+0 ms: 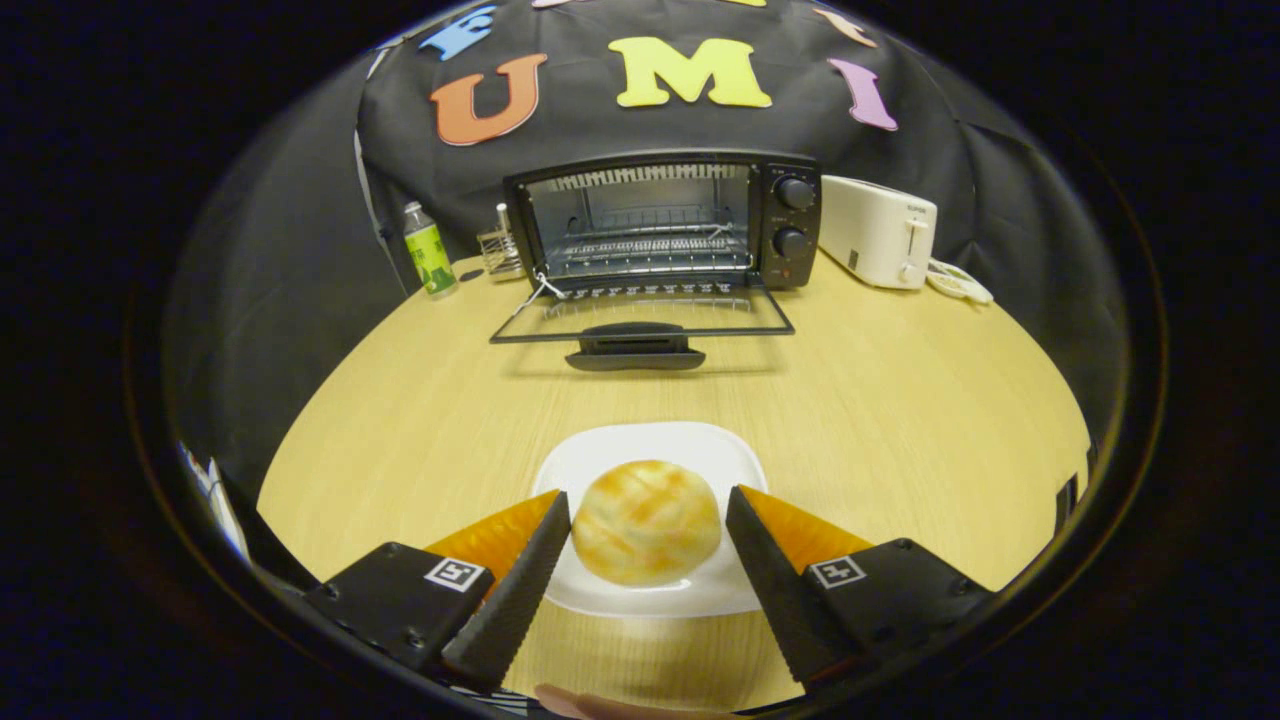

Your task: Open the toaster oven, put the food inside, and close the toaster oven door.

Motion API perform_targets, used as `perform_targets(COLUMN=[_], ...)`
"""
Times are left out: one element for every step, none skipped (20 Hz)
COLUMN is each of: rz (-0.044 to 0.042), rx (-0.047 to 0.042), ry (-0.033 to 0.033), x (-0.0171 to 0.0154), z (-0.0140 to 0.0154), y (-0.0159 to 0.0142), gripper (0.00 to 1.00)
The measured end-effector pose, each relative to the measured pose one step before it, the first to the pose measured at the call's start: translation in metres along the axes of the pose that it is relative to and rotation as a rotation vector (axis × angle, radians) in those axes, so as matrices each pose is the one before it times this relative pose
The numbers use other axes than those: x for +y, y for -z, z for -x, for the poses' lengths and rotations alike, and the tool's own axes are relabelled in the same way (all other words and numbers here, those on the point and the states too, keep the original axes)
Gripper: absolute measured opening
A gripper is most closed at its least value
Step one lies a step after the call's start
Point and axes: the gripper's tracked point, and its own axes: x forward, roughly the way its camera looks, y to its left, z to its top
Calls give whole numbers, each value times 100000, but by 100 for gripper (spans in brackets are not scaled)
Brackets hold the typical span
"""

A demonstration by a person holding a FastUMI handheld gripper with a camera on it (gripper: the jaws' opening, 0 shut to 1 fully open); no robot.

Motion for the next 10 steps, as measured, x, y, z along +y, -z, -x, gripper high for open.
perform_targets(rz=[-802,-506,-809,-1072,-566,-764,-497,-757,-537,-177], rx=[2098,1888,621,-1142,-1366,-1312,-1079,-1307,-1660,-1625], ry=[73,341,212,112,-1306,-1494,-939,-711,-810,-801], x=[17,-27,61,31,300,176,170,94,141,234], z=[-249,-244,-34,107,293,-1,123,267,279,323], y=[553,519,259,-119,-227,-401,-323,-579,-573,-643], gripper=[100,100,100,100,99,96,94,92,91,89])
